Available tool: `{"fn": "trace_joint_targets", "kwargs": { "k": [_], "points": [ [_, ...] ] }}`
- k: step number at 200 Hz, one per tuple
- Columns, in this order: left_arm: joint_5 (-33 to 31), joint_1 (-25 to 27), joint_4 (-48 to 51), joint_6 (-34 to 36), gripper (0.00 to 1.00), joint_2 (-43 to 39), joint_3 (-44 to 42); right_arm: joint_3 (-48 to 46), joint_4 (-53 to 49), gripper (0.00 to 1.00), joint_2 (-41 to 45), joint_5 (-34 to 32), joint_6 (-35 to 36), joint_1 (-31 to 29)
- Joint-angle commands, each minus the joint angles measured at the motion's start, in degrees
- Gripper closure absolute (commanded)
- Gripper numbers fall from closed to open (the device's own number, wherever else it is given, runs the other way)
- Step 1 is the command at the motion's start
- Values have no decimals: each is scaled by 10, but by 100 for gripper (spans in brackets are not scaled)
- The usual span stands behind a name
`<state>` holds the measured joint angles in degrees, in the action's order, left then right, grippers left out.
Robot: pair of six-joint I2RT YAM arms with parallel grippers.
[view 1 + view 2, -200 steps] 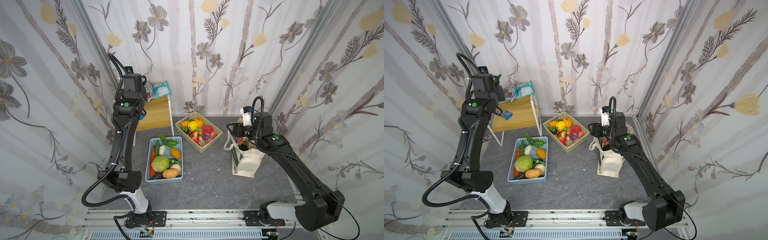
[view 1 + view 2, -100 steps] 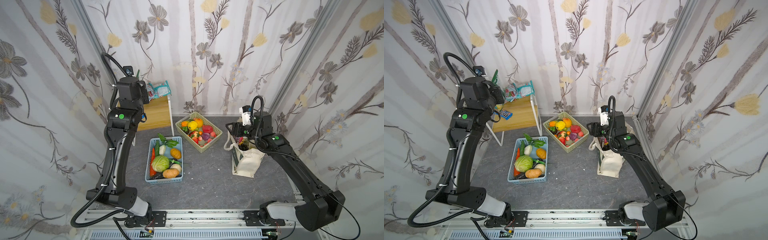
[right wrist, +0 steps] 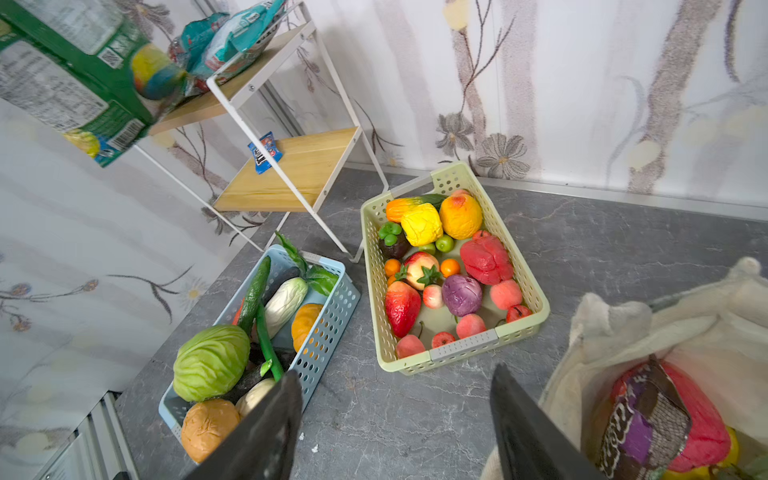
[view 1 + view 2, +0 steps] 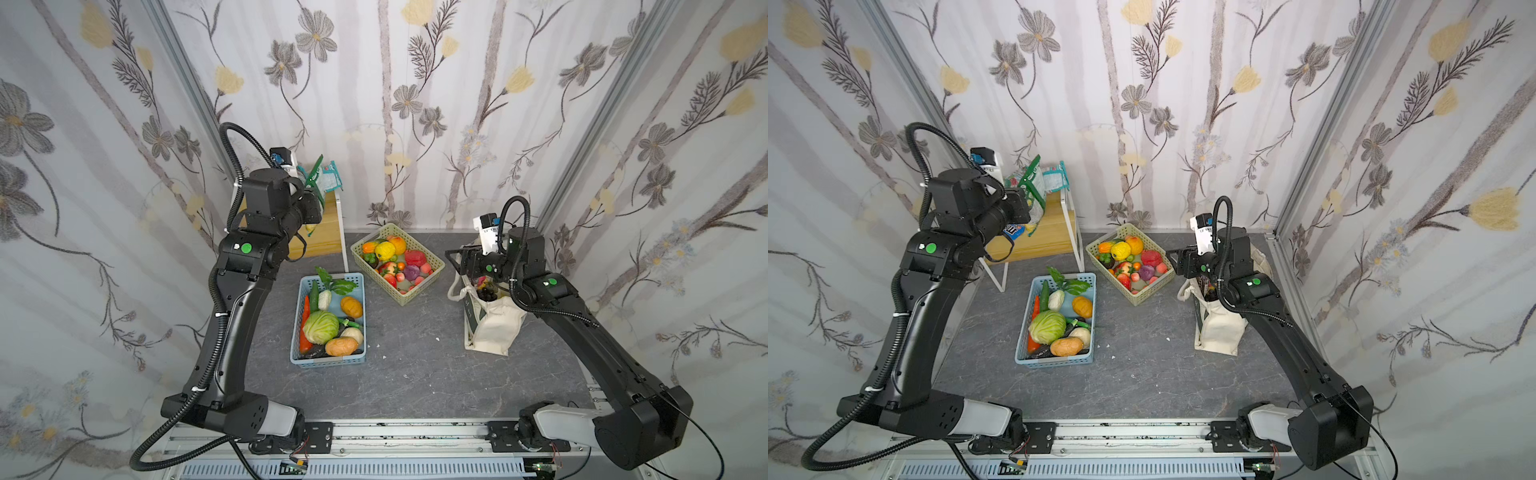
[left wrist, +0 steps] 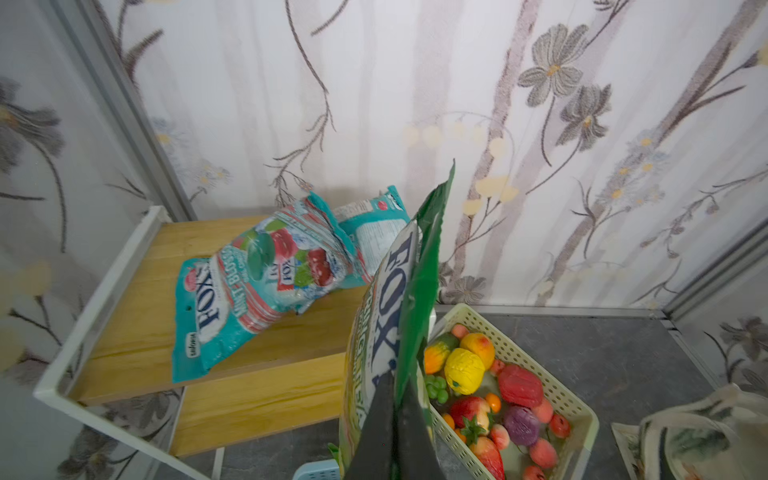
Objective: Place the food into the grocery bag and tie it
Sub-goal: 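Lift the candy bag off the shelf toward the right gripper with the left gripper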
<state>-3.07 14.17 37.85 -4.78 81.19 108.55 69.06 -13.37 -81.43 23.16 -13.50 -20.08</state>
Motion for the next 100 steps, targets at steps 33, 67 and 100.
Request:
{"fn": "trace_joint_targets", "kwargs": {
  "k": [33,67,100],
  "points": [
    [170,16,-47,-9,100,-9,-45,-27,109,25,21,104,51,-7],
    [218,32,-45,-4,100,-2,-62,-22,121,24,14,146,70,-7],
    [247,51,-40,7,100,7,-69,-27,140,22,12,189,101,-8]
  ]
}}
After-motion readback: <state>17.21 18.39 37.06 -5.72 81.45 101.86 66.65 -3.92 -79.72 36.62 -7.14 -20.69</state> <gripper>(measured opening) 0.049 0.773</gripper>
